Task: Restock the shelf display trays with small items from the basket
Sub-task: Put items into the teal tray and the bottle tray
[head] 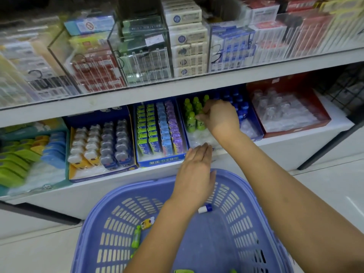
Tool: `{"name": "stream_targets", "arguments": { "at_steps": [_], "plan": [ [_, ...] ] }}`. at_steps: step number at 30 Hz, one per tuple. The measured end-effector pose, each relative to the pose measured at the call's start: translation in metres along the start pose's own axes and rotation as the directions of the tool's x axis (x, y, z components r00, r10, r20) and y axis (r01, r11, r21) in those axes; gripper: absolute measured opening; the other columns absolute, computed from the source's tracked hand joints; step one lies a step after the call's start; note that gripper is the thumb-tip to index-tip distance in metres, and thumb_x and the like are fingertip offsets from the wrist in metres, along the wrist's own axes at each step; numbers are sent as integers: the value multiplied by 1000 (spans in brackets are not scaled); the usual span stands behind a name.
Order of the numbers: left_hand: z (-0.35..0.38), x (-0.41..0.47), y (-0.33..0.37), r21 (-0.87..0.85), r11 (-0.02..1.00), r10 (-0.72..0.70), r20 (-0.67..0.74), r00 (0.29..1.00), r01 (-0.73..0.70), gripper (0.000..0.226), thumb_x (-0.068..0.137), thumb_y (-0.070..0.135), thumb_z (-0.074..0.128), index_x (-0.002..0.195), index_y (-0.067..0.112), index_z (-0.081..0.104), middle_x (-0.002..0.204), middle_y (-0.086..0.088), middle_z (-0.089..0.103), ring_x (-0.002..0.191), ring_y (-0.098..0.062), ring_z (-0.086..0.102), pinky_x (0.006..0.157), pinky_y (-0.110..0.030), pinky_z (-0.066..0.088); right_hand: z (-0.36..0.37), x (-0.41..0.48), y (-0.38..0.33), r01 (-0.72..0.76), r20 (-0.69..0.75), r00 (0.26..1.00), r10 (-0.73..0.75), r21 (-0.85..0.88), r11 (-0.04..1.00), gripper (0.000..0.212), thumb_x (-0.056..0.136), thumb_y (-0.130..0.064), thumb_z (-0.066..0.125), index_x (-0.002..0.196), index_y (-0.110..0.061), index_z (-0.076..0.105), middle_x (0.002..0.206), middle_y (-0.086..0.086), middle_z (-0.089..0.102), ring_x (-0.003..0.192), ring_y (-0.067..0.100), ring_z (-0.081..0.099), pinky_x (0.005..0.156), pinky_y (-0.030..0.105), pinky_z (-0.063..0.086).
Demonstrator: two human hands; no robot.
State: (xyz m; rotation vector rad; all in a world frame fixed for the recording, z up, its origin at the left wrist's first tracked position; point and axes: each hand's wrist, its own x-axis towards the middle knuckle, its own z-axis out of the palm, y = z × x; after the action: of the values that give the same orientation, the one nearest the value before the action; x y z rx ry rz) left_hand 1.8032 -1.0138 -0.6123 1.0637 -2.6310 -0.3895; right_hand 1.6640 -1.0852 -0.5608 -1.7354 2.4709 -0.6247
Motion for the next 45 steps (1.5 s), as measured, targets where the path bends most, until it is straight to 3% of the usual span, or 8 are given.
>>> {"name": "stream_targets", "arguments": {
  "at_steps": [6,10,14,18,22,30,37,45],
  "plan": [
    [-12,-19,-2,-168,984,49,-54,997,-58,52,96,24,50,145,12,36,151,-4,35,141,-16,29,117,-23,15,-28,-12,-4,19,113,993,-19,6,1000,35,86,-27,64,112,-3,64,115,16,65,107,32,60,90,36,49],
    [-3,-48,-18,-318,946,-80,-61,995,57,17,90,20,55,103,13,65,100,-5,70,94,-23,64,82,-34,50,-35,-62,-18,108,165,977,-135,160,981,32,75,-33,75,87,-3,70,88,16,71,84,28,64,71,33,51],
    [26,-90,-57,-50,957,-238,432,870,286,25,88,12,51,107,16,67,112,-8,68,107,-26,61,89,-35,48,6,-132,-28,257,819,565,-104,-54,965,35,78,-39,72,85,-5,71,70,8,67,67,19,60,57,23,43],
    [61,-144,-83,57,950,-265,673,691,308,33,91,10,54,122,18,59,127,-6,59,116,-23,55,93,-33,46,83,-201,-10,436,964,267,7,-127,891,40,83,-29,70,112,-2,64,102,13,66,93,26,63,77,27,48],
    [81,-181,-95,126,951,-261,818,512,283,46,89,5,61,134,10,51,140,-11,47,127,-26,46,99,-34,41,128,-242,21,533,986,146,76,-143,834,46,82,-20,71,124,-6,58,108,14,64,84,20,55,64,22,43],
    [93,-201,-122,351,918,-393,864,314,183,45,87,17,64,130,4,55,131,-17,56,119,-33,53,97,-37,46,182,-259,56,754,986,-80,148,-37,655,43,79,-24,74,111,3,64,120,19,61,93,26,56,97,38,45],
    [104,-202,-117,308,926,-368,862,348,218,36,97,12,47,129,-3,51,132,-20,54,107,-28,59,63,-16,53,198,-262,68,717,981,-47,190,-99,690,51,71,-20,81,116,-2,65,122,13,62,108,31,61,98,41,48],
    [92,-178,-126,-3,655,-427,823,374,755,20,87,11,66,95,-7,66,92,-21,64,92,-30,60,77,-37,46,173,-225,46,270,999,42,27,-37,962,24,87,-23,63,100,-3,66,78,9,52,66,17,45,54,22,36]
  ]
}}
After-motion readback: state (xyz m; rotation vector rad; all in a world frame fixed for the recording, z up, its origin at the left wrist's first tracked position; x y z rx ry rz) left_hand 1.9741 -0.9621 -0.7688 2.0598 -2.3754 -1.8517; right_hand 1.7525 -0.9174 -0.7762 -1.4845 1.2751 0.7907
